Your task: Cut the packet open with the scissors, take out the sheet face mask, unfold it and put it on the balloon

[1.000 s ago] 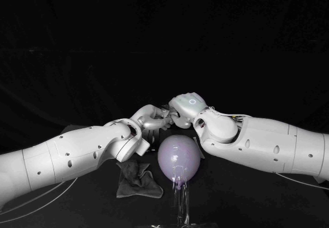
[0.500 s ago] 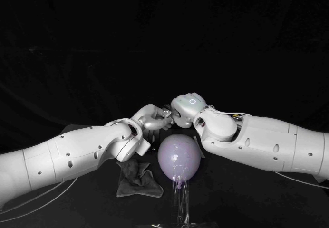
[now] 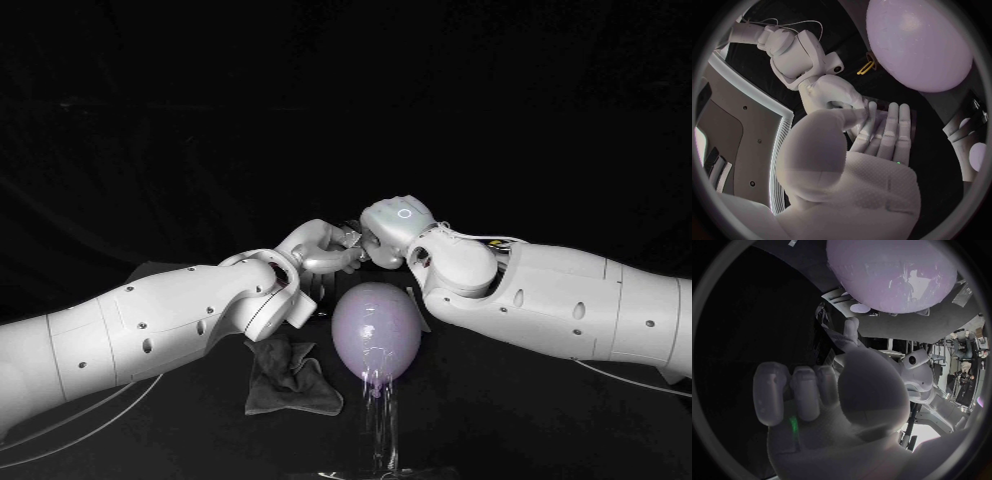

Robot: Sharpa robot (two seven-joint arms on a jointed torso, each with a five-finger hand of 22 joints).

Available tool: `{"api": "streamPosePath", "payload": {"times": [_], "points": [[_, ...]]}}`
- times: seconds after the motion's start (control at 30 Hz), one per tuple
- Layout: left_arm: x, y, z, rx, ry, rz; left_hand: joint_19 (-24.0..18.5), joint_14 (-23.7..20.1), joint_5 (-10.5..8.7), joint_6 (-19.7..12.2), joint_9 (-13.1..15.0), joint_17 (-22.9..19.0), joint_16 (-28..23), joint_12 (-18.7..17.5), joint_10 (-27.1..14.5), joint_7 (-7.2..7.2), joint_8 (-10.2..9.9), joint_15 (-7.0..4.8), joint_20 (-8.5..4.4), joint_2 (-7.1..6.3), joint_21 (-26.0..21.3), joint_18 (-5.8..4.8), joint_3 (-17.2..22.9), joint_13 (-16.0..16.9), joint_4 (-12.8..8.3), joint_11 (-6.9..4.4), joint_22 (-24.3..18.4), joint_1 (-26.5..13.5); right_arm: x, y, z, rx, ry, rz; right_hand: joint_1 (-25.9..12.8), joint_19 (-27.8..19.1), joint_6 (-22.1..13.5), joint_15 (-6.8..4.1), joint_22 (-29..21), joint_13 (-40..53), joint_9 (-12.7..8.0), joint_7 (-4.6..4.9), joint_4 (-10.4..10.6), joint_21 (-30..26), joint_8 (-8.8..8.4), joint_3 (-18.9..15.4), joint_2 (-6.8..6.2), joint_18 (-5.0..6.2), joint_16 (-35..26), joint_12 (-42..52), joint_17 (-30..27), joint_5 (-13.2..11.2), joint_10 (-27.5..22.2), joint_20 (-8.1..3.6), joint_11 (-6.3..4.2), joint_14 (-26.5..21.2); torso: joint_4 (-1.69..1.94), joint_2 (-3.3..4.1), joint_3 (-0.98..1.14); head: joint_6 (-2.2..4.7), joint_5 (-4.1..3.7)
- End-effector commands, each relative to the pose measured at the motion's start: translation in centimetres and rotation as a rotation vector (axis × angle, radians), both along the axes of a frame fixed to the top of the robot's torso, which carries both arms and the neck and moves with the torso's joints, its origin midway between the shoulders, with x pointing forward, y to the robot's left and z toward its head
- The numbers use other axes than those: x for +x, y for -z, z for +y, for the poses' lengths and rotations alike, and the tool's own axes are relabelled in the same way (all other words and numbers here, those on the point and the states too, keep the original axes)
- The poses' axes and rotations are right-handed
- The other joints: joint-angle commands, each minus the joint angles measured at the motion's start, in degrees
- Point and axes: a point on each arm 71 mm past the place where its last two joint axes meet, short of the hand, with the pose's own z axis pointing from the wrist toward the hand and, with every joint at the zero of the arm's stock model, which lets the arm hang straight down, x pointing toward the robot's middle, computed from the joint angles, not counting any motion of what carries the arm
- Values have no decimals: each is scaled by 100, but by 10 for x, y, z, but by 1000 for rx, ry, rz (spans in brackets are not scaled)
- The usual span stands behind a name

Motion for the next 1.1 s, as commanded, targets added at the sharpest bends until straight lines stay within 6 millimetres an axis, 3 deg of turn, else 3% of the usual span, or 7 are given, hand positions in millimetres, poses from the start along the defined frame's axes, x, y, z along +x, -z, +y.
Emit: {"api": "streamPosePath", "payload": {"times": [0.03, 0.4, 1.1], "points": [[-3, -8, -8, -21, 65, -45, -8, -29, 29, 72, 4, -8, 36, 9, 20, -67, 27, -4, 3, -19, 13, -43, 4, -2, -33, -3, 3, 56, 1, 1, -6, 13, 17, -21, 50, 262, 72, -64, 1313, 1378, 71, -31, -28, 46, 85, -16, 56, -66, 29, 56, 1509, 1, 504, -53, -54, 597, -2, 1, 1, 11, 2], [0, -5, -3, -24, 38, -13, -8, -32, 27, 73, 0, -11, 59, 8, 29, -58, 26, -5, 5, -20, 18, -44, 10, -2, -28, -8, 4, 44, -11, -9, -10, 130, -83, -102, 82, 337, 176, -132, 1354, 1503, 194, -111, -47, 180, 266, 18, 50, -97, 29, 251, 1509, 1, 599, -107, -129, 597, -6, -1, 4, 25, -11], [10, 2, 7, -24, -21, 55, 4, -24, 24, 72, -6, -14, 100, 7, 40, -36, 26, -11, 4, -20, 30, -38, 16, -3, -16, -10, 7, 24, -48, -32, -25, 378, -292, -216, 91, 367, 189, -153, 1371, 1507, 228, -127, -58, 236, 315, 33, 28, -110, 29, 256, 1509, 1, 601, -124, -147, 597, -4, -1, 1, 82, -5]]}}
